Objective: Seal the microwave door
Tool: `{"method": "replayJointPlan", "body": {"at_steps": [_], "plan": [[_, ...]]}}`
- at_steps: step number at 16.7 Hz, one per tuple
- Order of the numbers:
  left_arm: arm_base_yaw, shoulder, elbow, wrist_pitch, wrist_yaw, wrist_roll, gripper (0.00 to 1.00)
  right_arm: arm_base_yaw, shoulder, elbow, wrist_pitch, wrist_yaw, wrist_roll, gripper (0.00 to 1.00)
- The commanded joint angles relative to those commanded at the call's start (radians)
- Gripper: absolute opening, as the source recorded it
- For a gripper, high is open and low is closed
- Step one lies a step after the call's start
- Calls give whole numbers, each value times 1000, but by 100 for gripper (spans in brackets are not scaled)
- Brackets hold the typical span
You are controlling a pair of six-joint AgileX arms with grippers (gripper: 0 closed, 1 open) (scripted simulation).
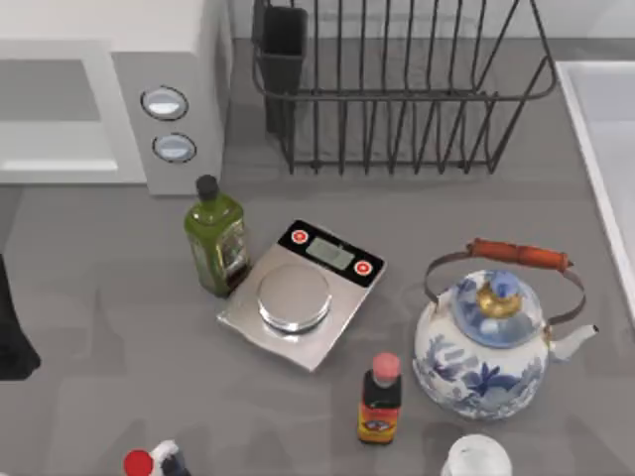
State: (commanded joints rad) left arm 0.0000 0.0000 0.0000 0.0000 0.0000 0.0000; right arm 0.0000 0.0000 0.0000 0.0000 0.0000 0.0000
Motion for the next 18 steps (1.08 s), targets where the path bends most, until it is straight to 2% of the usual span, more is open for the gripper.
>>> {"method": "replayJointPlan", "body": {"at_steps": [1, 14, 18], "plan": [[0, 0, 0, 0, 0, 0, 100, 0, 0, 0, 0, 0, 0, 100], [0, 0, 0, 0, 0, 0, 2, 0, 0, 0, 0, 0, 0, 100], [0, 0, 0, 0, 0, 0, 0, 0, 0, 0, 0, 0, 0, 100]]}}
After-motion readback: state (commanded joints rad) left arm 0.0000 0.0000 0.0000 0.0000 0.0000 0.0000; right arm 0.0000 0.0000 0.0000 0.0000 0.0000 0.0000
